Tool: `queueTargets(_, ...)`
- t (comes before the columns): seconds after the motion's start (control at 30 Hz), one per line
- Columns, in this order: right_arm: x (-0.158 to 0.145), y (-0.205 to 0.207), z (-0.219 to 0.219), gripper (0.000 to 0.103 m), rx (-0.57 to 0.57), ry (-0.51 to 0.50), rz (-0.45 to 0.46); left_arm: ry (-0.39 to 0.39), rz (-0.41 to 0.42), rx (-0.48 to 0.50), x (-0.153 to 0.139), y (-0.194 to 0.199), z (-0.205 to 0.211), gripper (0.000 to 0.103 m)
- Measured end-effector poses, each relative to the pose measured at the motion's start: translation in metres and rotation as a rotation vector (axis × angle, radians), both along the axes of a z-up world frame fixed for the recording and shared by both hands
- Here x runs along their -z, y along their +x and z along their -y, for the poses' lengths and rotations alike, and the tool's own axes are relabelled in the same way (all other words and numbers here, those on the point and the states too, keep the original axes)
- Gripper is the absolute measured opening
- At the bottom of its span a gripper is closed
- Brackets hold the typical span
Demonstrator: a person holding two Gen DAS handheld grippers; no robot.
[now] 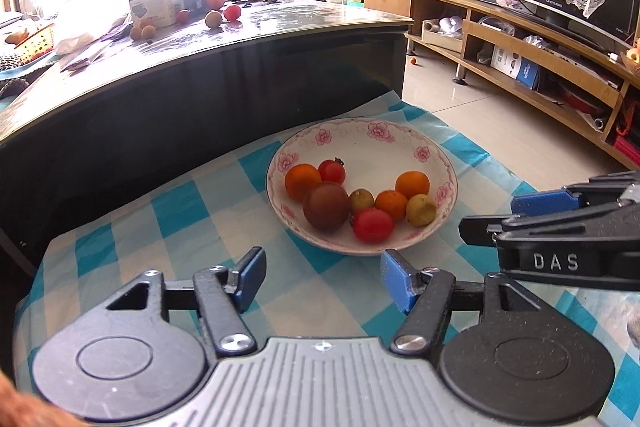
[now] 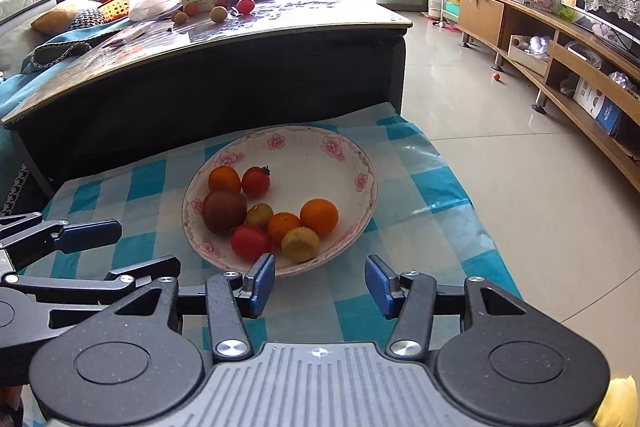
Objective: Organize fruits
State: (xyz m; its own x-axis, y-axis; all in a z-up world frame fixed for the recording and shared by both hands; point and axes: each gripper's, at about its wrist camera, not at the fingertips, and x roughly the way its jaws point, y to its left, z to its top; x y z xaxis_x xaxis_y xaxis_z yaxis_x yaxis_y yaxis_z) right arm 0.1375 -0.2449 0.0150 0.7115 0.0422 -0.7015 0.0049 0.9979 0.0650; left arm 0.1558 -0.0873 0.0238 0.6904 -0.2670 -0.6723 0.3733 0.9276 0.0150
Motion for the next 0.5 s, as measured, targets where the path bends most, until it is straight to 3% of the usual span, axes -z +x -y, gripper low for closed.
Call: queueTargets(0.5,-0.006,-0.053,-0.007,0.049,0.049,0.050,-0.003,-0.011,-0.008,-0.080,-0.008,-0.042,-0.011,0.089)
